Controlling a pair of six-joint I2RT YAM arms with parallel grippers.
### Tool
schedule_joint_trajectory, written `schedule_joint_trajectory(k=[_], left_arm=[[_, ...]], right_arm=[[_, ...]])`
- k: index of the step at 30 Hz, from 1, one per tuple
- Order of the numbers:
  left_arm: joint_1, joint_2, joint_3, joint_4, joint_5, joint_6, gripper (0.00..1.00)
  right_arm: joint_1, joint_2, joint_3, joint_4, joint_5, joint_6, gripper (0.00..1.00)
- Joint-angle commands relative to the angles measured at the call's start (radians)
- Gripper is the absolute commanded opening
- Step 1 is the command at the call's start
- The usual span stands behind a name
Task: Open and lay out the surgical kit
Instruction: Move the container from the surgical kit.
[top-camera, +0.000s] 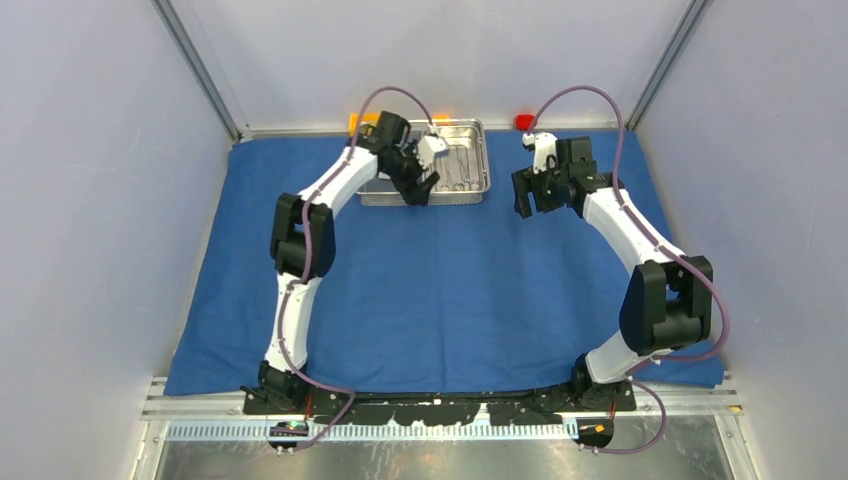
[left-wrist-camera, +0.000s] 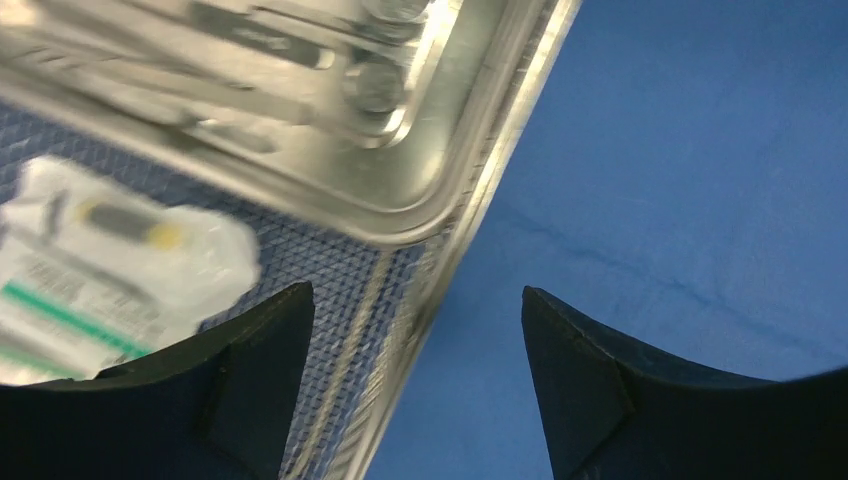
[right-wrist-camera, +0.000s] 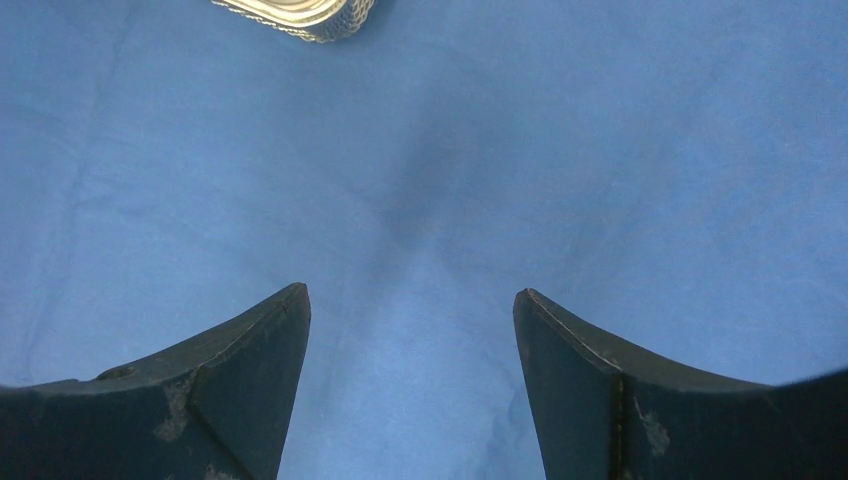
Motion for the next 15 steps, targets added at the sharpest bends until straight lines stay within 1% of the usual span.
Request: schedule_joint_trajectory(k=[1,4,9,14,15], left_arm=[[-0.049,0.06,0.041,-0.11,-0.047,0.184,0.76],[-0.071,0.094,0.062,-0.101,-0.061,0.183,0.67],[-0.11,0.14,0.131,-0.152,-0.059,0.206,0.43],[-0.16,0.178,0.208,-0.251,-0.072,0.303,0.14],[-0.172,0.179,0.211,-0.257,-0.081,0.322,0.05]], right_arm=[[0.0,-0.005,-0.001,0.018,0.026,-0.03,0.79],[0.001,0.0,-0.001,0.015,0.033,-0.036,0.78],[-0.005,-0.004,-0.002,0.008,0.051,-0.042,0.77],[-0.03,-0.038,-0.01,-0.01,0.099,-0.031,0.76],[-0.035,-0.052,-0.017,-0.011,0.131,-0.027,0.75]])
